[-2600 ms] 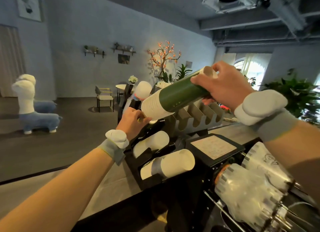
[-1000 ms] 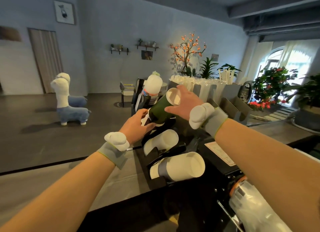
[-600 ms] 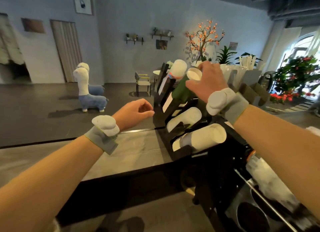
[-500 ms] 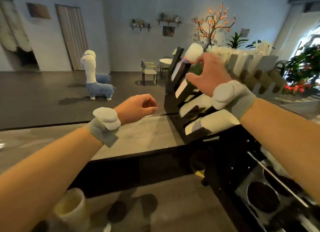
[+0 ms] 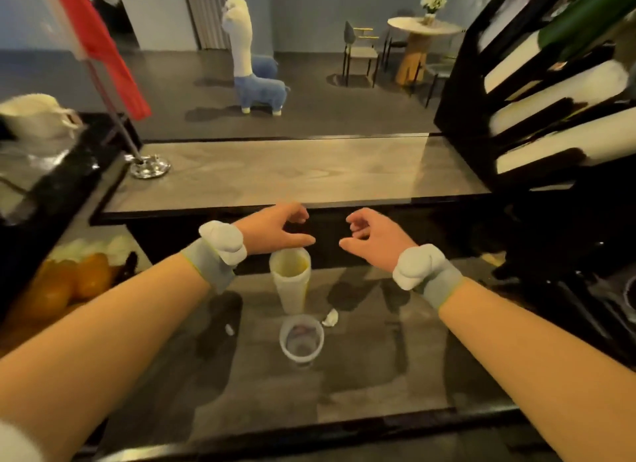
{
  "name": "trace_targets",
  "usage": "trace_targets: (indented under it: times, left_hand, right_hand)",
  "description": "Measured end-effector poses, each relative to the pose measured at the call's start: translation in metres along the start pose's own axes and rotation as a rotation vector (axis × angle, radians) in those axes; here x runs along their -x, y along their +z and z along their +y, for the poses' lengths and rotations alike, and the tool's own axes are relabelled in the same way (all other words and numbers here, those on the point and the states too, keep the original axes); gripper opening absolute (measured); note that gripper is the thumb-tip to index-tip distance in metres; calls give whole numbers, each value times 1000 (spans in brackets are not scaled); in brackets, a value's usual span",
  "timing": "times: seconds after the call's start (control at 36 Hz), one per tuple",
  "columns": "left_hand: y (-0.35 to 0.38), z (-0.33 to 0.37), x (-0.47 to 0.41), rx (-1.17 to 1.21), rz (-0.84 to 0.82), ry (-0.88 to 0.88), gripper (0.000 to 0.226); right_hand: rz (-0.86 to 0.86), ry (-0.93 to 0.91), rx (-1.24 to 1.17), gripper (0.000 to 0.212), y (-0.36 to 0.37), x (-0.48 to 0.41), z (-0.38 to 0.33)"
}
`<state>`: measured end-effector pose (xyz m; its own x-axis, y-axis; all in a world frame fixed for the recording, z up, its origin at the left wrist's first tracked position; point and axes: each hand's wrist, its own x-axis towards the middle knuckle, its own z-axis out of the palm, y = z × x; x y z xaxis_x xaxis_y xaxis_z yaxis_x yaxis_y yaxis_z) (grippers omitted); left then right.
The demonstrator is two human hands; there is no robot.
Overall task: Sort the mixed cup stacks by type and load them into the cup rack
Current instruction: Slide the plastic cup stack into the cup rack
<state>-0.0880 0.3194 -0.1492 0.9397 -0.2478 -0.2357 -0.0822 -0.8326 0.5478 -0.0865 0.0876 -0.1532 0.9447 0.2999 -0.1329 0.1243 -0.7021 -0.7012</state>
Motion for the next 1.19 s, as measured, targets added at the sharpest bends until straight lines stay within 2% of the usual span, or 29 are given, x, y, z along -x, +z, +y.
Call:
trace_targets:
  times: [0.17, 0.31, 0.36, 0.44, 0.61, 0.72, 0.78, 0.89, 0.97, 1.11, 1.19]
  left_hand:
    - [34, -41, -2, -5, -40, -117, 107]
    - [67, -68, -12, 126, -67, -232, 129]
    - [78, -75, -13, 178, -76, -235, 130]
    - [92, -88, -18, 245, -80, -239, 126]
    - [109, -94, -28, 316, 21, -199, 123]
    - [104, -96, -34, 313, 112, -154, 118]
    - [92, -90, -36, 312, 155, -113, 115]
    - [53, -60, -41, 291, 203, -26, 105]
    - [30, -41, -42, 292, 211, -19, 106]
    - [-5, 9, -52, 569, 231, -16, 94]
    - [-22, 48, -64, 770, 210, 13, 102]
  right_hand:
    - [-161, 149, 26, 82, 87, -16, 20]
    - [-250, 282, 17, 97, 127, -37, 37]
    - [-273, 292, 4, 97, 136, -41, 40]
    - [-279, 277, -10, 80, 150, -53, 46]
    - [-300, 270, -3, 62, 160, -74, 54]
    - [-252, 245, -75, 71, 152, -79, 56]
    - [-209, 201, -137, 70, 140, -80, 54]
    - [-113, 85, -185, 54, 93, -77, 39]
    - [-81, 16, -218, 56, 64, -70, 29]
    - [9, -79, -231, 63, 3, -57, 6]
    - [61, -116, -228, 77, -44, -46, 4]
